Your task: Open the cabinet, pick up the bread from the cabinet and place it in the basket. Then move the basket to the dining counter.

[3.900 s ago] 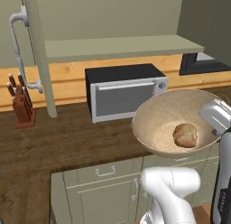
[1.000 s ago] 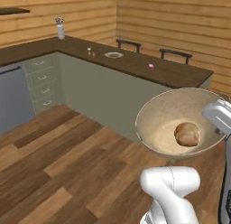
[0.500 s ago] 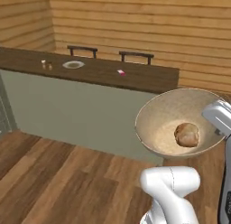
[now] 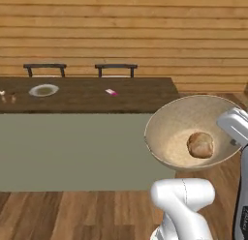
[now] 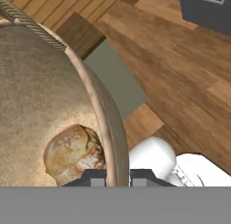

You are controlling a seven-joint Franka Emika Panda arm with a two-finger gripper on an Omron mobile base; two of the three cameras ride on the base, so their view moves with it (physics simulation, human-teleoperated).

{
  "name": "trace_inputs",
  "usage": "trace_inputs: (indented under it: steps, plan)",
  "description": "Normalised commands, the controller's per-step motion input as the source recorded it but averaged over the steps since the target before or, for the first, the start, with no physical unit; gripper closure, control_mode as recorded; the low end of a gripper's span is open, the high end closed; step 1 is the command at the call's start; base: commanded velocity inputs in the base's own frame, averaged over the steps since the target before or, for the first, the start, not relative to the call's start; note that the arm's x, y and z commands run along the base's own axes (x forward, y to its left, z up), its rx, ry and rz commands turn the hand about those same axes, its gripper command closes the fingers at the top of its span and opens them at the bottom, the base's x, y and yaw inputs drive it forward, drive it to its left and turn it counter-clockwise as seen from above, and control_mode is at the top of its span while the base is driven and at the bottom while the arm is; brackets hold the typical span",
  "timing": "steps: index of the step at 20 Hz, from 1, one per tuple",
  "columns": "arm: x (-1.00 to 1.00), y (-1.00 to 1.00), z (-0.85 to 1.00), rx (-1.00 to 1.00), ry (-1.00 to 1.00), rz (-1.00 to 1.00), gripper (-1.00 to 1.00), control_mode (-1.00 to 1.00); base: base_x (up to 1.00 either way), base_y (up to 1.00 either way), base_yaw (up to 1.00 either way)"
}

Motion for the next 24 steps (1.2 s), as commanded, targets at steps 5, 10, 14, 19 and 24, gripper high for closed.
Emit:
trace_inputs:
  steps: [5, 10, 14, 19, 24]
  plan:
    - [0.0, 0.0, 0.0, 0.0, 0.0, 0.0, 1.0, 1.0, 1.0, 0.71, -0.5]
    - [0.0, 0.0, 0.0, 0.0, 0.0, 0.0, 1.0, 1.0, 1.0, 0.73, -0.23]
    - [0.0, 0.0, 0.0, 0.0, 0.0, 0.0, 1.0, 1.0, 1.0, 0.31, -0.03]
    - [0.0, 0.0, 0.0, 0.0, 0.0, 0.0, 1.0, 1.0, 0.78, -0.26, 0.01]
    - [0.0, 0.0, 0.0, 0.0, 0.0, 0.0, 1.0, 1.0, 0.35, -0.45, 0.26]
